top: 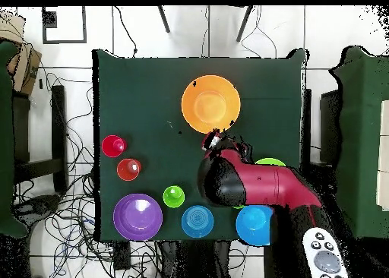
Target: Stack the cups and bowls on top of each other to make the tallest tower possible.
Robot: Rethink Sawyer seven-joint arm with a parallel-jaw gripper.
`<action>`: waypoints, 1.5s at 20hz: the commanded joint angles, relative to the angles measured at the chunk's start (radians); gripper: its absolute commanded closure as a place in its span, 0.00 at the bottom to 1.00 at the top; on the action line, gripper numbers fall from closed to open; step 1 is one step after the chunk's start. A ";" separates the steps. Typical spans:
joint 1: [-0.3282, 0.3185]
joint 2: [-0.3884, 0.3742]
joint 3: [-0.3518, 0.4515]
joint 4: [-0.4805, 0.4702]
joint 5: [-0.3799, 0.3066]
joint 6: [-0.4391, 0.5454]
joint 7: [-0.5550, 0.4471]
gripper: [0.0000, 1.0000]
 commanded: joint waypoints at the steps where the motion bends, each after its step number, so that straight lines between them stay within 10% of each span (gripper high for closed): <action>1: 0.013 -0.016 -0.049 -0.025 0.030 0.111 0.068 0.00; 9: -0.068 -0.092 0.026 0.016 0.038 0.185 -0.053 0.00; 15: -0.196 -0.083 0.225 0.065 -0.015 0.220 -0.265 0.00; 30: -0.112 -0.005 0.234 0.036 -0.202 0.157 -0.206 0.00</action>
